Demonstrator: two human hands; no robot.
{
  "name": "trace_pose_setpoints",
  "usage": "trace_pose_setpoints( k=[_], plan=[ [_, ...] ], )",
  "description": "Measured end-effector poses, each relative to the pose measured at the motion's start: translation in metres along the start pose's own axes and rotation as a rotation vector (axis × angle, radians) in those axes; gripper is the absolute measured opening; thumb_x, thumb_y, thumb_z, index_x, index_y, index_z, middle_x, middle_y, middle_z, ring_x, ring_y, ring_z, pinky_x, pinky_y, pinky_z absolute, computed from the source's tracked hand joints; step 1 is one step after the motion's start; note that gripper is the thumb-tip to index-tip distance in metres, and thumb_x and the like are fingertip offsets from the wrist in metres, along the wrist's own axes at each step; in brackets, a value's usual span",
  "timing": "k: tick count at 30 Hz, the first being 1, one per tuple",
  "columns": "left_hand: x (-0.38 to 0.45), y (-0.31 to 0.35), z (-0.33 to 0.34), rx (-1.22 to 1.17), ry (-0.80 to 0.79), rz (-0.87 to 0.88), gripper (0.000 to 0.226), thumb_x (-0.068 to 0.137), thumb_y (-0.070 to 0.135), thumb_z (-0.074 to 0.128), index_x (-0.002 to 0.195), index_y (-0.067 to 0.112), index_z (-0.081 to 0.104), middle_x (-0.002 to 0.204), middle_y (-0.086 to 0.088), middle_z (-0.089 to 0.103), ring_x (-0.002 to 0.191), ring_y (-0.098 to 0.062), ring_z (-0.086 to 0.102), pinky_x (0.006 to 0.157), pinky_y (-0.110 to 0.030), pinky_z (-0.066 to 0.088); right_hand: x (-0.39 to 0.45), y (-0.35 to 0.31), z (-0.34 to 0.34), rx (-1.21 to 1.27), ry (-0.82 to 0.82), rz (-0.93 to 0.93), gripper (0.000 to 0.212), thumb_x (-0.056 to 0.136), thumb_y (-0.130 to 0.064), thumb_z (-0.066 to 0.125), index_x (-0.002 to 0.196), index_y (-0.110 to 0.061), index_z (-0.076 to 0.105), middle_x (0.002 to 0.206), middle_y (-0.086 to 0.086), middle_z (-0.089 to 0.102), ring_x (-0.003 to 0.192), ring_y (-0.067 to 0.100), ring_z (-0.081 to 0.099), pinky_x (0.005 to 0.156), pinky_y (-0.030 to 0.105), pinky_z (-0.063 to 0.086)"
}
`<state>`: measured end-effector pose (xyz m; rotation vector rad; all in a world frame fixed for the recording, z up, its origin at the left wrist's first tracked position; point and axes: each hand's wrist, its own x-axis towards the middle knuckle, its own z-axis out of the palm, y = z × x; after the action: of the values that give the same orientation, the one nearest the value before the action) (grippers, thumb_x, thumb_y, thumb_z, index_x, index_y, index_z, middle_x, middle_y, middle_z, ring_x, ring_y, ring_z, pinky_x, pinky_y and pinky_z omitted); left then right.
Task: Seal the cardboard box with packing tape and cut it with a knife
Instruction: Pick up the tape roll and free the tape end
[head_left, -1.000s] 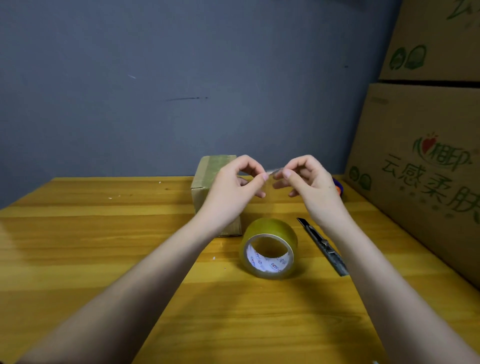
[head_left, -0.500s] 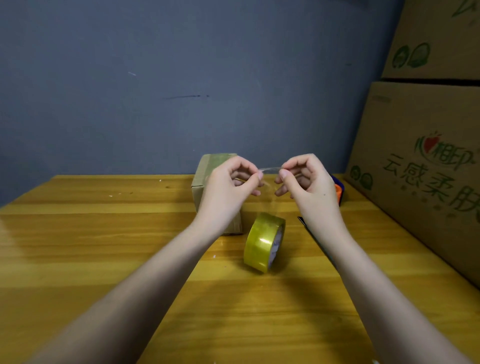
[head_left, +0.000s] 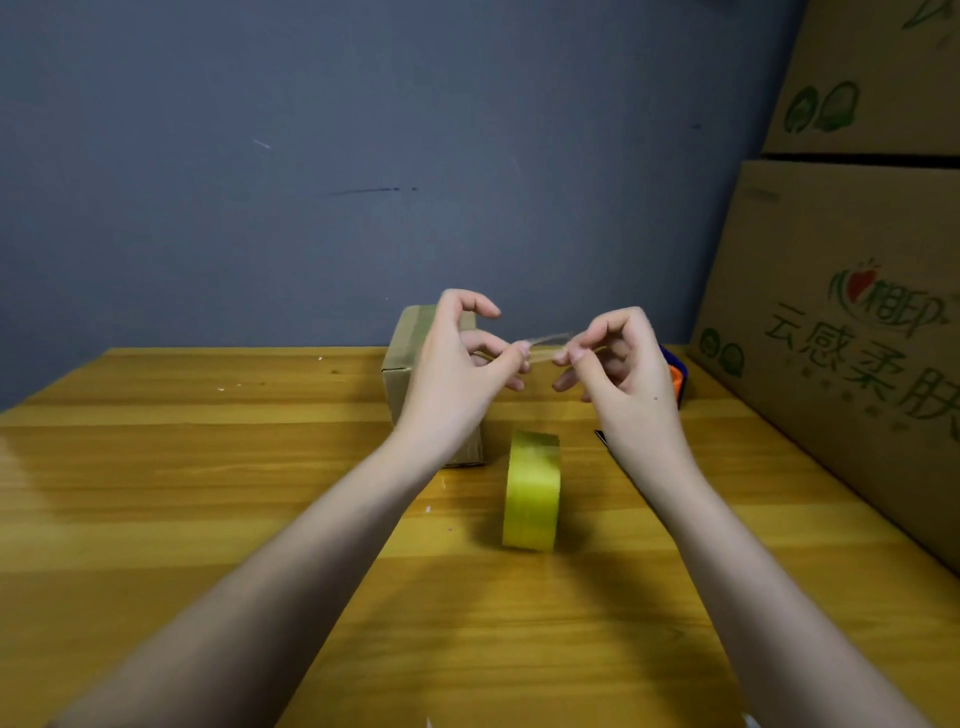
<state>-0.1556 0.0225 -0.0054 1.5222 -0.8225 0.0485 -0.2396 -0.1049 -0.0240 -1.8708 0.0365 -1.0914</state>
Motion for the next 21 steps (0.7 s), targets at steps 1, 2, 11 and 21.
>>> trace_pose_setpoints(
  k=[1,2,11,21],
  plan=[
    [-0.0009,0.0003,0.0008,0.020,0.009,0.001,0.031,0.086,0.014,0.067,0.102,0.016,0.041,0.068,0.001,0.070,0.055,-0.012,0.067,0.068,-0.019,0.053,-0.0004,0.0005,-0.0007,-0.007,-0.008,-0.002,0.004,0.092,-0.003,0.051,0.092,-0.007,0.049,0.087,0.009,0.066,0.071,0.014,0.067,0.060,0.014,0.047],
    [-0.0020,-0.0001,0.0014,0.041,0.023,0.004,0.030,0.086,0.016,0.067,0.101,0.018,0.041,0.068,0.001,0.071,0.056,-0.012,0.068,0.072,-0.024,0.054,-0.0008,0.0009,-0.0014,-0.012,-0.016,-0.004,0.004,0.092,-0.002,0.051,0.092,-0.006,0.051,0.087,0.008,0.066,0.071,0.013,0.067,0.060,0.015,0.047],
    [-0.0031,-0.0024,0.0027,0.133,0.071,0.016,0.029,0.080,0.032,0.068,0.091,0.035,0.042,0.067,0.003,0.073,0.063,-0.017,0.071,0.076,-0.053,0.055,-0.0015,0.0004,-0.0024,-0.110,-0.020,-0.028,0.013,0.088,-0.011,0.062,0.097,-0.020,0.064,0.093,-0.005,0.066,0.078,0.014,0.068,0.075,0.037,0.057],
    [-0.0033,-0.0033,0.0016,0.132,0.037,0.019,0.027,0.077,0.032,0.066,0.089,0.036,0.043,0.067,0.003,0.073,0.067,-0.020,0.072,0.078,-0.052,0.056,0.0016,0.0018,-0.0040,-0.187,-0.016,-0.074,0.014,0.086,-0.009,0.065,0.097,-0.017,0.067,0.093,0.000,0.067,0.073,0.010,0.067,0.072,0.029,0.057]
  ],
)
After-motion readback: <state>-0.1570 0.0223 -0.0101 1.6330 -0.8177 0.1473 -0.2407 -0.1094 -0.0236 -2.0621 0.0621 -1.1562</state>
